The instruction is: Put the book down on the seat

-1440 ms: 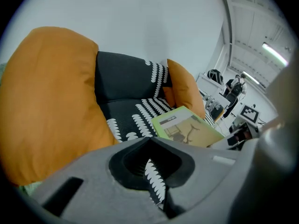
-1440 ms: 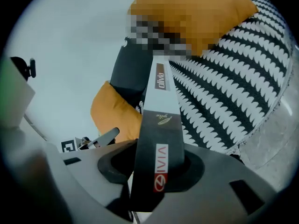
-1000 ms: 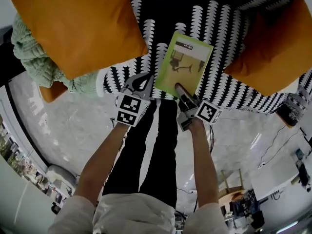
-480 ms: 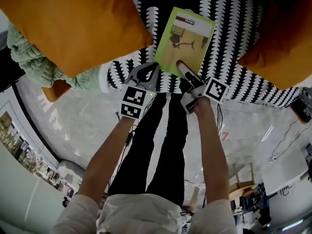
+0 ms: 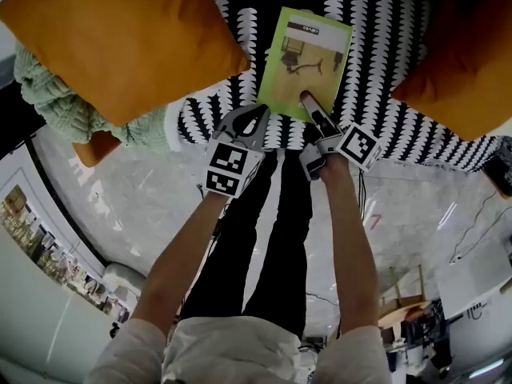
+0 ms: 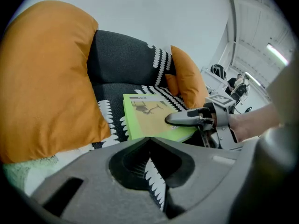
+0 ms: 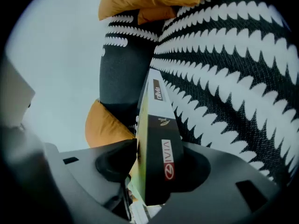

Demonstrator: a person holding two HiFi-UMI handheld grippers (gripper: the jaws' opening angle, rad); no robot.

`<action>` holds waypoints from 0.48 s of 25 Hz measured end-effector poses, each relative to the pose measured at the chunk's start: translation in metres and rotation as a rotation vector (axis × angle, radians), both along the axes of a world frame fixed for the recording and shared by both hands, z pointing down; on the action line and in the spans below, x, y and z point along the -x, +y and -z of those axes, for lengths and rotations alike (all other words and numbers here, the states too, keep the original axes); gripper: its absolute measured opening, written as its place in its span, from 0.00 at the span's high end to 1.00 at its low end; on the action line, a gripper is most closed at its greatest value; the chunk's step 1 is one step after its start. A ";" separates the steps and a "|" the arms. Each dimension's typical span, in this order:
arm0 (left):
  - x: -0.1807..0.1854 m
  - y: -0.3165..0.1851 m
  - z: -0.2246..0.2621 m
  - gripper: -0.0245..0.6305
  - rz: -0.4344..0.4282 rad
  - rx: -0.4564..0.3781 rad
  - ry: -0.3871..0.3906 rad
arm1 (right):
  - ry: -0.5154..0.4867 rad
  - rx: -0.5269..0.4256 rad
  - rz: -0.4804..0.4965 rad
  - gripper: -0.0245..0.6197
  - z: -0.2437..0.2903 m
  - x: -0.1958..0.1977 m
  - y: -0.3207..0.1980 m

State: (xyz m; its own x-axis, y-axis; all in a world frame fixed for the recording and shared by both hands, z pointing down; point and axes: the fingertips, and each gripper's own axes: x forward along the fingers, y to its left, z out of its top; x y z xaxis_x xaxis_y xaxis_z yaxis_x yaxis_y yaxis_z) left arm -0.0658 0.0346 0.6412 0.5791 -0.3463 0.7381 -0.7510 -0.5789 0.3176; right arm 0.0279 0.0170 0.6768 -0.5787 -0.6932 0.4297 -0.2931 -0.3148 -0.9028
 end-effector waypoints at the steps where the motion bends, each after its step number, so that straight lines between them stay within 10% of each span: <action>1: 0.000 0.002 -0.001 0.95 -0.001 0.006 0.000 | 0.028 0.013 -0.004 0.67 0.000 -0.001 0.002; 12: -0.010 0.006 -0.008 0.95 -0.038 0.015 0.009 | 0.635 0.045 0.205 0.34 -0.022 -0.018 0.017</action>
